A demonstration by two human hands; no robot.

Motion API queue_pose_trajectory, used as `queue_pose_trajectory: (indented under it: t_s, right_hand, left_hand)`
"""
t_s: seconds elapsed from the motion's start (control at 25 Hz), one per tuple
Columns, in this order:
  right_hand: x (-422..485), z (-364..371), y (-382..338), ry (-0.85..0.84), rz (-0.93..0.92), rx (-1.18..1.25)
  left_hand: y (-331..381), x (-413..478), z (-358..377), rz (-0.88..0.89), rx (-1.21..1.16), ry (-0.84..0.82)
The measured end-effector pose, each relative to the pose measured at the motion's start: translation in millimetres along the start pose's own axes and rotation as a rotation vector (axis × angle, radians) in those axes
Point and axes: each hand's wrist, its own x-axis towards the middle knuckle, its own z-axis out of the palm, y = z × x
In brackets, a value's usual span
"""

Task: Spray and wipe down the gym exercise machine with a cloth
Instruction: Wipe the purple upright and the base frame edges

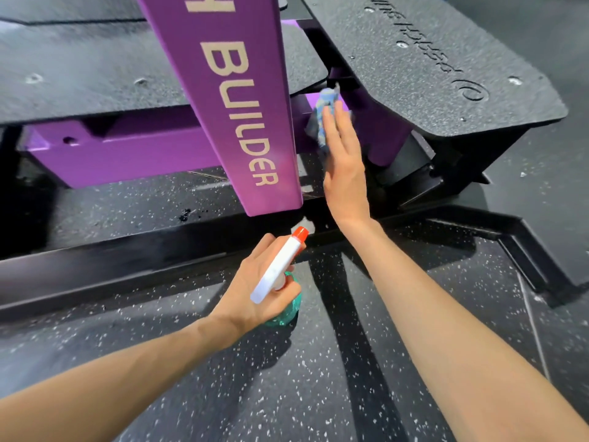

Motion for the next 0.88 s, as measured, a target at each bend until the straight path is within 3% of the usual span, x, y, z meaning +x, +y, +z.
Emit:
queue_pose_trajectory:
  t_s: [0.08, 0.12, 0.2, 0.36, 0.52, 0.64, 0.76, 0.88]
  right_hand:
    - [-7.4, -3.1, -2.7, 0.282, 0.245, 0.145]
    - [-7.7, -2.3, -9.5, 0.322, 0.34, 0.237]
    - [-5.5, 6.1, -16.0, 0.237, 0.396, 0.36]
    - [-12.8, 9.3, -19.6, -0.211, 0.422, 0.48]
    - [-39.9, -25.9, -4.4, -0.36, 0.393, 0.456]
    - [-22.6, -25.0, -11.0, -0.339, 0.32, 0.367]
    - [-7.7, 0.9, -25.1, -0.235, 0.341, 0.469]
    - [-40.3, -5.2, -12.1, -0.235, 0.307, 0.505]
  left_hand:
    - [-1.0, -1.2, 0.4, -0.02, -0.032, 0.011]
    - [-1.6, -1.2, 0.7, -0.019, -0.034, 0.016]
    - [-1.4, 2.1, 3.0, -0.013, -0.006, 0.036]
    - [3.4, 12.9, 11.9, -0.062, -0.013, 0.112]
    - [3.3, 12.8, 12.8, -0.029, -0.008, 0.125]
    - [1.4, 9.2, 13.6, 0.028, 0.0, 0.117]
    - [-2.2, 10.5, 12.1, 0.03, -0.063, 0.137]
    - [-3.9, 10.7, 13.5, 0.051, -0.023, 0.152]
